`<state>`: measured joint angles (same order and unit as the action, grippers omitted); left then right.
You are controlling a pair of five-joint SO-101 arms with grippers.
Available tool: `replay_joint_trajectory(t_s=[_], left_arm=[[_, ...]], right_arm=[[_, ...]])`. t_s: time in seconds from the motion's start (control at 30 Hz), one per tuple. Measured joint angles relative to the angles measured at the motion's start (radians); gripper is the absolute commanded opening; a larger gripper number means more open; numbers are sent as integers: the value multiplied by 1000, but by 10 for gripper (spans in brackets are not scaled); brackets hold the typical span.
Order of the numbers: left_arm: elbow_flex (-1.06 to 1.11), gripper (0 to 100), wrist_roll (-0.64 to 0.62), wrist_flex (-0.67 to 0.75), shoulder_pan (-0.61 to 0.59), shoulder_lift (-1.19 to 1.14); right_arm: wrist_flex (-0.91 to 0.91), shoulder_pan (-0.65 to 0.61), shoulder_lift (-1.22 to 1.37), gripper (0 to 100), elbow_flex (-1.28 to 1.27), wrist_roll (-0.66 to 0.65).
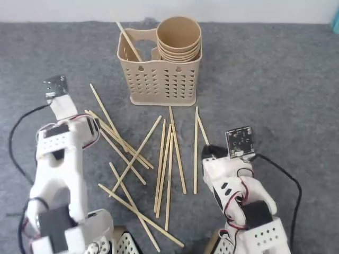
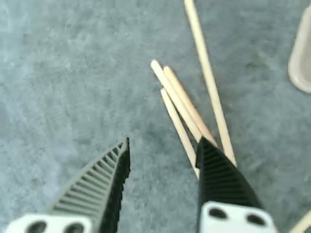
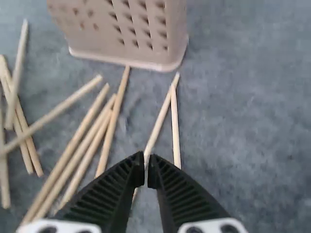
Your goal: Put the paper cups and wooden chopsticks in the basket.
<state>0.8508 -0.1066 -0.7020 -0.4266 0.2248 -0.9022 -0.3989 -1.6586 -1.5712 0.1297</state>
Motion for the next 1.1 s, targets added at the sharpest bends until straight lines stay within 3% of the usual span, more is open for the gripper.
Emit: replay_joint_trajectory(t_s=[0.3,0.5,0.8,1.1], left_arm=[[-377,224,-78,-249,-32,-388],[-592,64,-133,-379,-28,-572],[-776,24,-147,-502,-8,-701],[-810,11,-147,-601,-2,-713]], right_arm=[[48,-2,-55,26,-98,0],[57,-2,-55,26,-98,0],[57,-2,-55,26,-98,0],[57,-2,-55,26,-98,0]])
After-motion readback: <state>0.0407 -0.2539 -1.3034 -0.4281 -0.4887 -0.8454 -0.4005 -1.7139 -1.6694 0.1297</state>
